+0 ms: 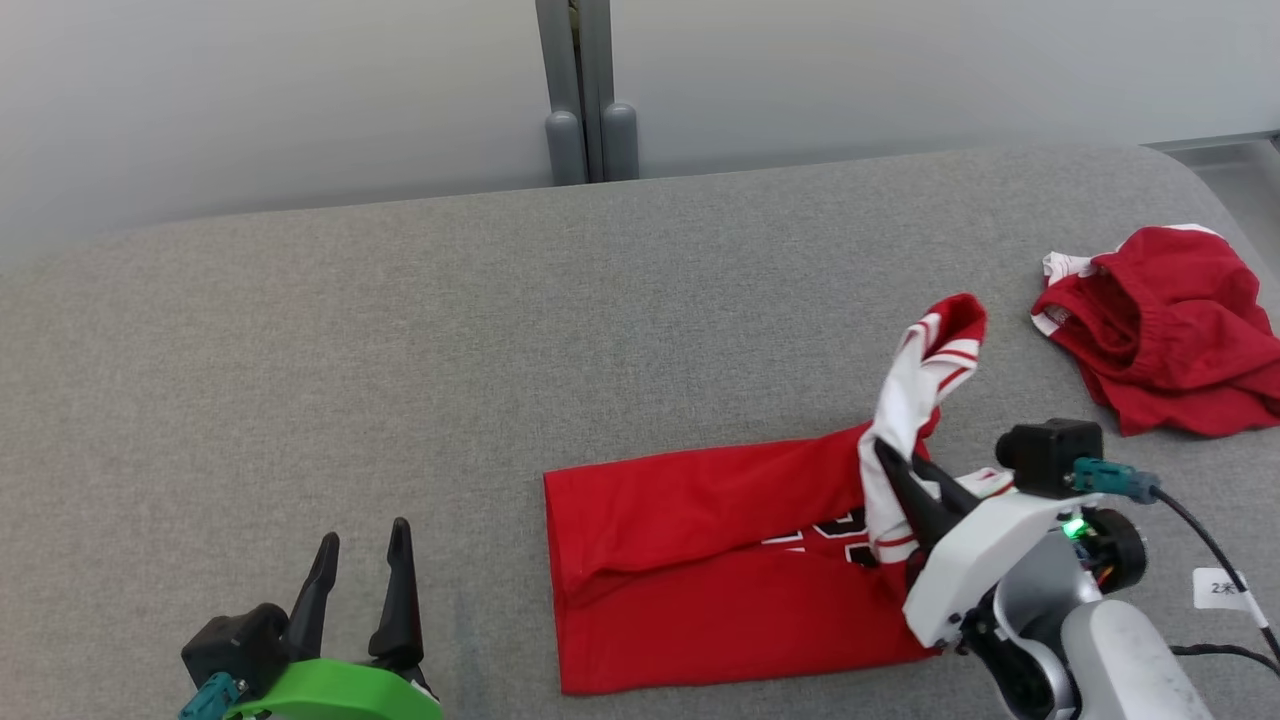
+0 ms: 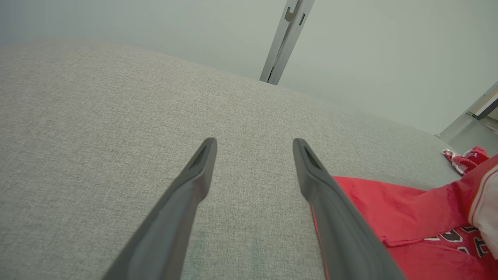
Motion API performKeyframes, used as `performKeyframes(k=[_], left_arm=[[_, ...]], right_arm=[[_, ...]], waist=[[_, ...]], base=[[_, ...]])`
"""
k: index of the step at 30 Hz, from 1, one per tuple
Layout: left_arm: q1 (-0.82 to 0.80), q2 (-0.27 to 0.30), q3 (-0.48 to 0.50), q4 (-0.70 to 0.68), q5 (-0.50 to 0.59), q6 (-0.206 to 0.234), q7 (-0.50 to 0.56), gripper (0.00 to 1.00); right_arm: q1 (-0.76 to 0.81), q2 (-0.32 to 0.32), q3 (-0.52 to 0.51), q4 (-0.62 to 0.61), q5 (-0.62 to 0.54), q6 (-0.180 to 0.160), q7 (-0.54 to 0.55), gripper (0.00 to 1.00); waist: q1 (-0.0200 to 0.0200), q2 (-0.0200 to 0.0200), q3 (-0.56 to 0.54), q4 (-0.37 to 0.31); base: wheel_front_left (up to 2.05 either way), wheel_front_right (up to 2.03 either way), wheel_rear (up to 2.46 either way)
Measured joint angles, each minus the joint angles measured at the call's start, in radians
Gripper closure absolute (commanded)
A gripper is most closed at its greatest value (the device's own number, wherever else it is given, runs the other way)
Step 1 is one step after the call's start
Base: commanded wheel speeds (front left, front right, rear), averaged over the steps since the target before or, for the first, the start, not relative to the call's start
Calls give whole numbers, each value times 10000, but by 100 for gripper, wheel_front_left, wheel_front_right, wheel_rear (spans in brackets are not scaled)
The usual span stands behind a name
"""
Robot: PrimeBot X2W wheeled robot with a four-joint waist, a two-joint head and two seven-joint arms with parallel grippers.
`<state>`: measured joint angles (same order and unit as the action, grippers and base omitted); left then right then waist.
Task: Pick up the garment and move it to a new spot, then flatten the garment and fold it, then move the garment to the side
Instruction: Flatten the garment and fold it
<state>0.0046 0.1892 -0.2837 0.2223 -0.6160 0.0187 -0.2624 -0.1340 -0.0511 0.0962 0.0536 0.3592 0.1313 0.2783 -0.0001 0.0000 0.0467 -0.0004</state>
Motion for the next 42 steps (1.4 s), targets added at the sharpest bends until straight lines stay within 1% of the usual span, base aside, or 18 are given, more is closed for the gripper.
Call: performKeyframes(k=[3,6,9,12,19,25,26,27,28,33,36,40,42], left_arm=[[-1,-31,29,31,15,-21,0,0],[-12,-69,27,48,33,-84,-2,0],[-81,-86,25,67,71,-111,-2,0],[-170,-119,-29,111,102,-161,0,0],[-291,-228,-142,272,132,-234,-2,0],[-318,-322,-215,420,174,-276,0,0],[-323,-332,-226,443,176,-278,0,0],[-328,-337,-234,460,176,-288,-2,0],[-334,-349,-236,485,176,-290,0,0],[-338,-368,-238,571,203,-336,0,0],[-313,-408,-336,581,253,-376,0,0],[-293,-462,-441,583,328,-408,-2,0],[-263,-495,-495,583,380,-422,-2,0]], right_arm=[[-16,-2,976,232,938,-2,-276,100],[-157,12,2048,734,1747,-2,-616,100],[-621,17,3116,1406,2370,-4,-1030,100],[-1132,19,3969,2092,3089,-6,-1344,100],[-2395,19,5254,4002,4322,-6,-1969,100],[-3292,19,6264,5419,4916,-6,-2429,99],[-3406,17,6431,5595,5060,-6,-2474,76],[-3498,12,6583,5708,5179,-6,-2535,64],[-3598,12,6790,5772,5327,-8,-2594,0],[-3991,27,7547,5762,5908,-6,-3066,0],[-4223,21,7764,5776,5935,-6,-3390,0],[-4403,27,7752,5741,5981,-6,-3900,0],[-4567,31,7565,5956,5597,-6,-4330,0]], waist=[[0,0,-45,77],[0,0,-50,174],[0,0,-23,296],[0,0,4,446],[0,0,48,907],[0,0,60,1257],[0,0,55,1306],[0,0,50,1340],[0,0,37,1376],[0,0,-115,1373],[0,0,-206,1270],[0,0,-326,1099],[0,0,-394,995]], base=[[0,0,0],[0,0,0],[0,0,0],[0,0,0],[0,0,0],[0,0,0],[0,0,0],[0,0,0],[0,0,0],[0,0,0],[0,0,0],[0,0,0],[0,0,0]])
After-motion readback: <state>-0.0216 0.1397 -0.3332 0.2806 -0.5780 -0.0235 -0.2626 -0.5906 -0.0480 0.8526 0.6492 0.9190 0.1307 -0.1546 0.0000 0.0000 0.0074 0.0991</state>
